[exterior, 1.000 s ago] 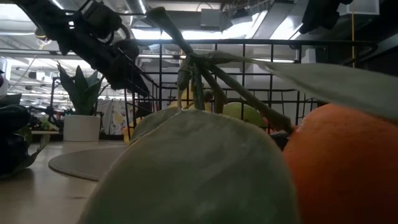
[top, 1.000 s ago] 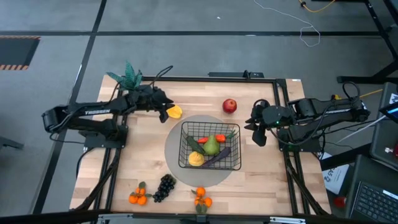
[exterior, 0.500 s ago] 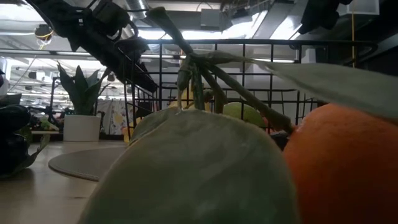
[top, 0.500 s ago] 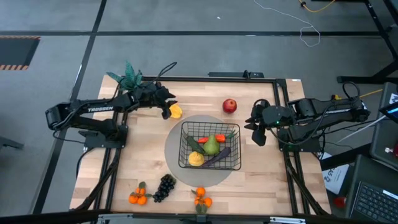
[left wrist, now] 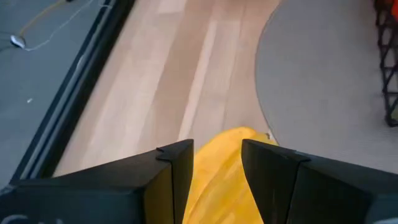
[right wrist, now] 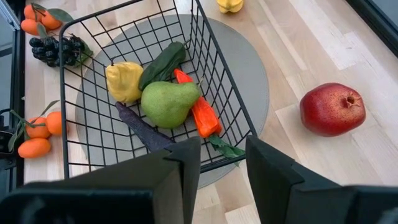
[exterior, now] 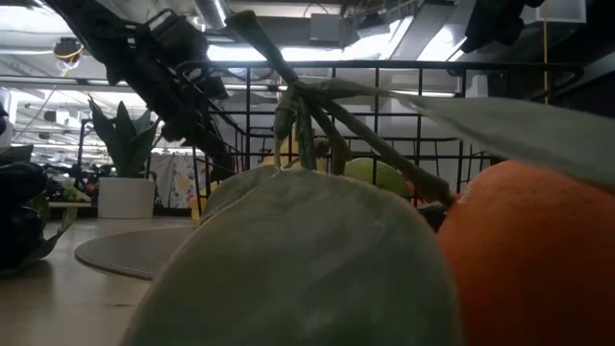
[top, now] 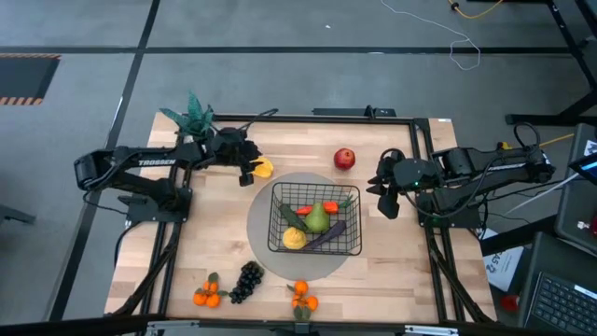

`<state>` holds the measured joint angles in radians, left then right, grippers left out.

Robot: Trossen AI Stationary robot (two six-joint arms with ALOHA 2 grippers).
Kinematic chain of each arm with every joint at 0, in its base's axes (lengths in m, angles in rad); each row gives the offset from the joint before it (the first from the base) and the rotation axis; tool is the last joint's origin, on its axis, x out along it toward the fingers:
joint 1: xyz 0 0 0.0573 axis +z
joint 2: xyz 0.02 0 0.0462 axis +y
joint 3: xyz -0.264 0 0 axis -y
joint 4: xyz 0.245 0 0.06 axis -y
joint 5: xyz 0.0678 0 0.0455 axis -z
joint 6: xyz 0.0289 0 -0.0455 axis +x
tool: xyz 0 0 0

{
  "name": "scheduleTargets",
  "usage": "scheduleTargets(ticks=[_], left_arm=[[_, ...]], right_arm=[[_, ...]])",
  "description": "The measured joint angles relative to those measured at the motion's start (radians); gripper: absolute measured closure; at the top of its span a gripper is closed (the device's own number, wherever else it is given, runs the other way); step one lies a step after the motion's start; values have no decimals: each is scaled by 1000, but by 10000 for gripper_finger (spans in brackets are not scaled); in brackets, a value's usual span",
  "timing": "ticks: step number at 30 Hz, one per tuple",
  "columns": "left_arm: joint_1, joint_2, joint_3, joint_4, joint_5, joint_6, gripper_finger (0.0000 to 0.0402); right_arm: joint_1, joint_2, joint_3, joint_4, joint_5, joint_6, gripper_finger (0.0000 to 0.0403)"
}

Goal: Build produce basket
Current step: Put the yellow star fruit into the wire basket

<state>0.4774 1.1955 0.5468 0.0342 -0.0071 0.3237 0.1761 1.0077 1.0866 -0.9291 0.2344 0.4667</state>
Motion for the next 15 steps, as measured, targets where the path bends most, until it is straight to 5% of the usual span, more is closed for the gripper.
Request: scheduleTargets(ticks=[15], left_arm=[[0,141,0,-5,2,-8,276]], right_arm=[[0,0,0,-3,-1,0,289]])
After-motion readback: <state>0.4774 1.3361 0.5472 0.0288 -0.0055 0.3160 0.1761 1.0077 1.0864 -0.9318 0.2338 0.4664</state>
